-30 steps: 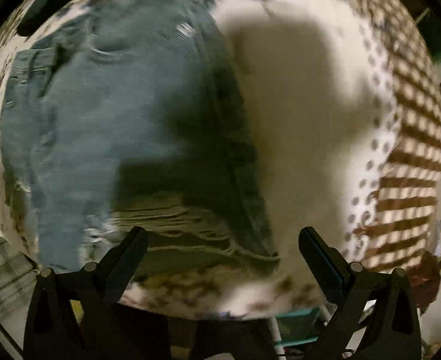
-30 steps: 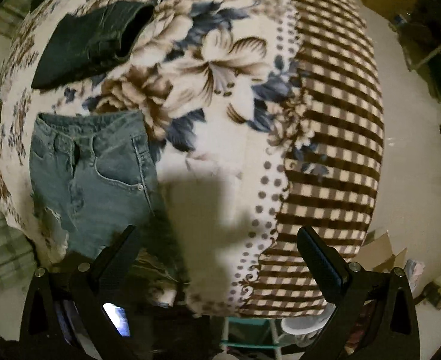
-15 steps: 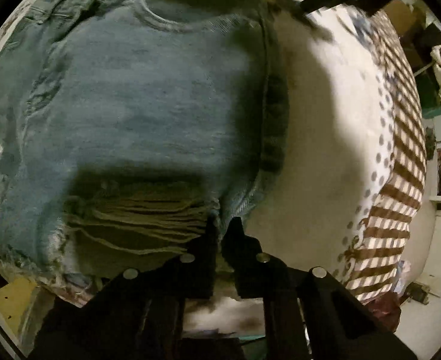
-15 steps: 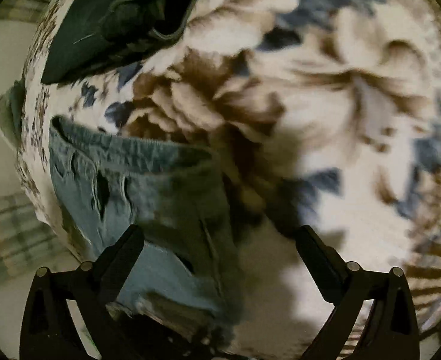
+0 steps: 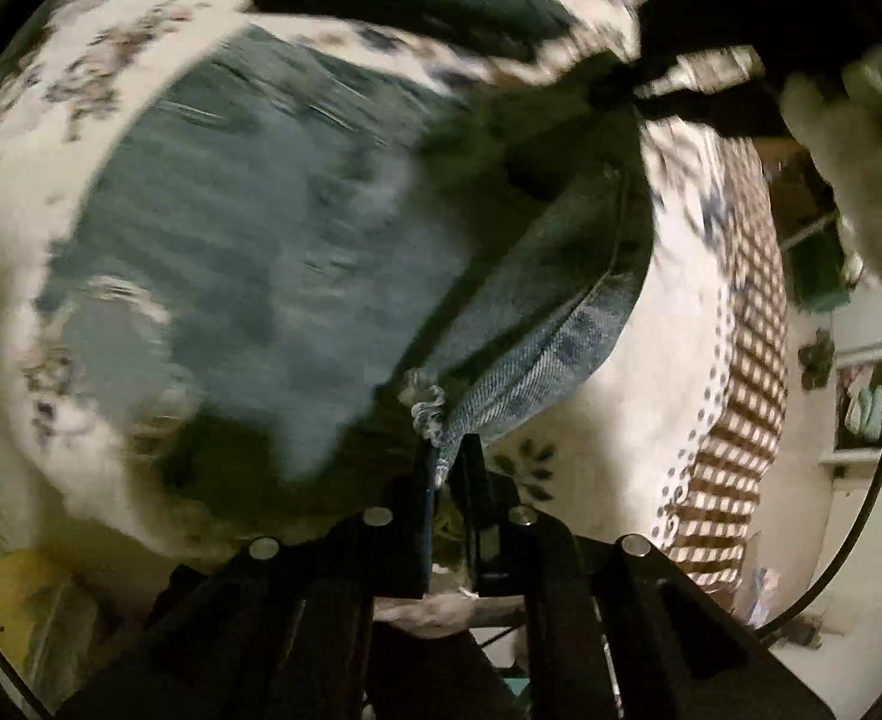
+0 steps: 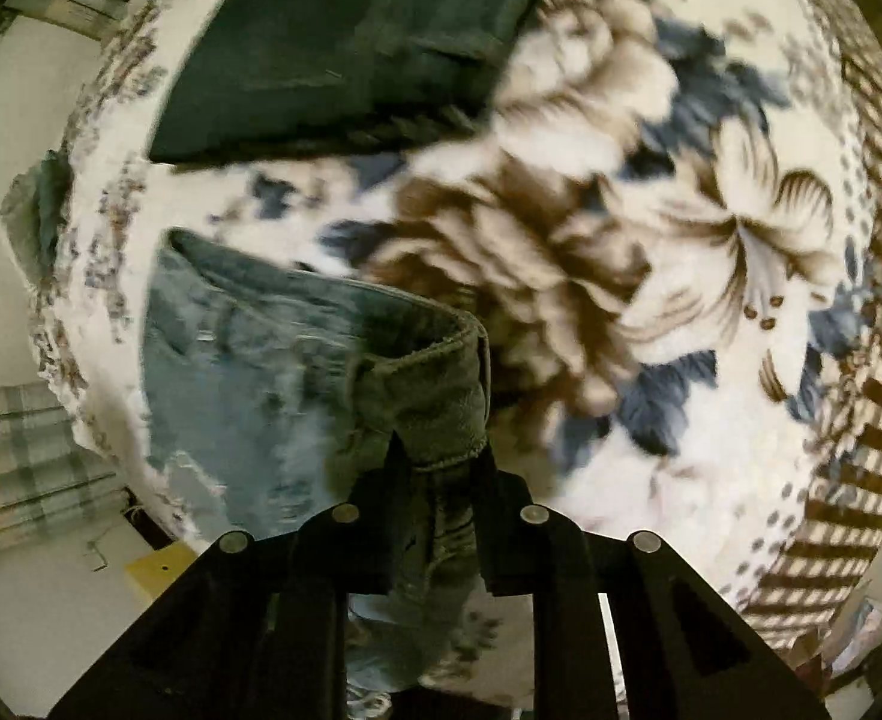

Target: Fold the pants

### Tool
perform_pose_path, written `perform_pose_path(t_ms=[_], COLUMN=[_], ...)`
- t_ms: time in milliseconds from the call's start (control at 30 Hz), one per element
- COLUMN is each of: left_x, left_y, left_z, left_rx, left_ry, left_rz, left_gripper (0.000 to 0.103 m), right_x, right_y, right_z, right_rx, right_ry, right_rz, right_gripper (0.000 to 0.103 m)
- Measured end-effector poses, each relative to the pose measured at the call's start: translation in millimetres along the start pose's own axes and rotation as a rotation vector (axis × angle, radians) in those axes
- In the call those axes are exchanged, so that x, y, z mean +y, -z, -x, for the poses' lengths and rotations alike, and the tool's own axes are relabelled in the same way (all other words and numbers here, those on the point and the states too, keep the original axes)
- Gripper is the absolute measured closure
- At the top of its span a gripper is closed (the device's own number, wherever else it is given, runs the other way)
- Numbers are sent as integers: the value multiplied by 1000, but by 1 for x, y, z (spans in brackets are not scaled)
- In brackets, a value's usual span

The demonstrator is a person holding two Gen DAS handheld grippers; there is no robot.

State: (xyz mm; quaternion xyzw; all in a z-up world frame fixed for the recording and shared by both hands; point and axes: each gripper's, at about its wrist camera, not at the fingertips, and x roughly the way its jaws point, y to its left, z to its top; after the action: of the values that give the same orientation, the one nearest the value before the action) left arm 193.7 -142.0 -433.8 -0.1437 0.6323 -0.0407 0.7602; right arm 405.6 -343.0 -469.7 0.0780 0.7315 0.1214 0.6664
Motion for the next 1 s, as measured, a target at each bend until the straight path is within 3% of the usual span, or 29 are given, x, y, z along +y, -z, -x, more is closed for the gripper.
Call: perform_pose_path(t_ms=[33,200,333,500,767,867,900,933,1000], left_x=[-5,63,110,177,247,266,270,274,283], left_y=[4,-10,-18,-35,-41,-40,-40,-40,-39], left_z=[-5,35,37,21,-31,-26,-23,-18,-9], left_rx=[-10,-67,-85,-93,-27,-68,-84,-105,-149], left_ry=[-5,-10,-23,-53,-18,-11,-9,-2,3], left_rz=[13,136,214,289,416,484,493,507,544], left_gripper=[97,97,97,97,94,94,94,91,79], right_x=[12,84,163,257,315,320,320,321,320], right_y=[1,-1,-17,-49,-78,-82,-81,-80,-75], right_z=[9,37,25,-32,-126,-140,-140,-139,-128], right_rx=[-9,-37,-43,-35,37,64,78,94,97], right_ry=[-6,-18,-1,91,236,250,230,201,153], right_rz=[1,37,98,162,162,172,173,175,183], right_gripper=[84,85,85,85,84,75,64,54,44])
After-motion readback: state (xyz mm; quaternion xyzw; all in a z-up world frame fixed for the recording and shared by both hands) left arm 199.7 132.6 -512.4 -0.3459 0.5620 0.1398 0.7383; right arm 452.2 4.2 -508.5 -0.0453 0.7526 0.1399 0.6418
